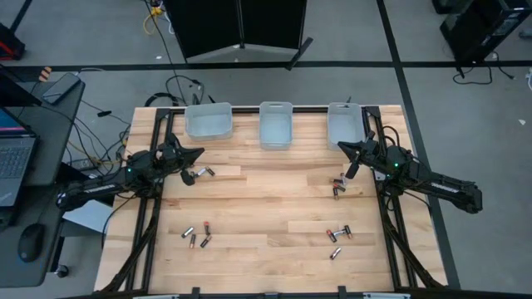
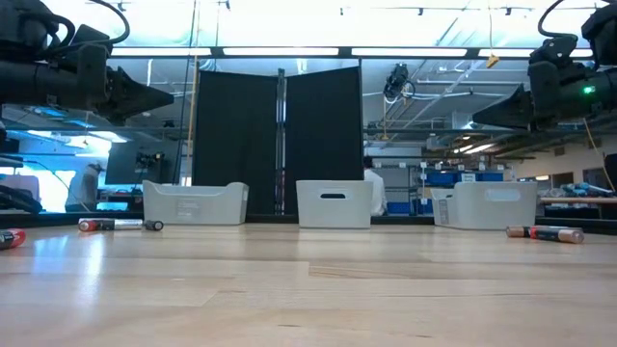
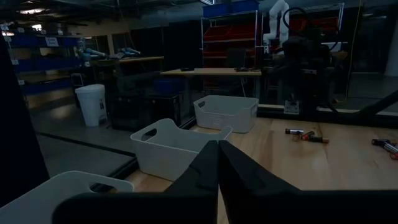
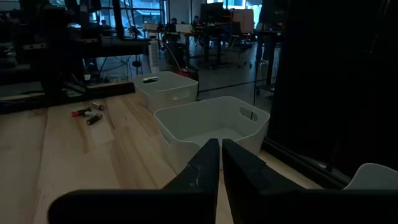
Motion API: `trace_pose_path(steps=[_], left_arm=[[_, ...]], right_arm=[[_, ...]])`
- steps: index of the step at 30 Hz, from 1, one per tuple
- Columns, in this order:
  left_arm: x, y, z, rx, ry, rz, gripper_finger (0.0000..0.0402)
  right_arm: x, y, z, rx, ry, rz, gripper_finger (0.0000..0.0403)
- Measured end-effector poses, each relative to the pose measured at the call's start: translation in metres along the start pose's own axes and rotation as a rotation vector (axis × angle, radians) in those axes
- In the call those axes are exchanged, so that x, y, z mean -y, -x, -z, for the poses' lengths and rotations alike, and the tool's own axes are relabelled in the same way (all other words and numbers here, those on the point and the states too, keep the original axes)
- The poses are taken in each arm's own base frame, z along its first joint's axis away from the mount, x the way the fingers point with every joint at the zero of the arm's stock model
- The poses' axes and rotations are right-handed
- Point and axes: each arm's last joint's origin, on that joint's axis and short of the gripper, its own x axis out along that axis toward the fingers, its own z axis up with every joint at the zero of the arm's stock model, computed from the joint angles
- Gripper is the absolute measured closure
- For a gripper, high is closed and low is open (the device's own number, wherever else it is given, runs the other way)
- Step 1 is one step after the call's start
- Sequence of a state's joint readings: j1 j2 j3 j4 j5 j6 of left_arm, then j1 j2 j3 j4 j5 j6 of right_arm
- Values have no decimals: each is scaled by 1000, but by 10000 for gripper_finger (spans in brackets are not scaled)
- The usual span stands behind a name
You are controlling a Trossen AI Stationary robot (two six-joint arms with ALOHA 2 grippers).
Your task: Sort batteries
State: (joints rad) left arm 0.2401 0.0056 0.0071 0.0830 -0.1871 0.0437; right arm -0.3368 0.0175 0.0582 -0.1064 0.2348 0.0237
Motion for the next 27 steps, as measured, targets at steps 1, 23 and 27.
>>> trace_pose_path(steps=[1, 23, 27], left_arm=[[0, 0, 0, 0, 0, 0, 386], [0, 0, 0, 1, 0, 0, 386], [0, 0, -4, 36, 7, -2, 386]], right_arm=[[0, 0, 0, 0, 0, 0, 371], [0, 0, 0, 0, 0, 0, 371], [0, 0, 0, 0, 0, 0, 371]])
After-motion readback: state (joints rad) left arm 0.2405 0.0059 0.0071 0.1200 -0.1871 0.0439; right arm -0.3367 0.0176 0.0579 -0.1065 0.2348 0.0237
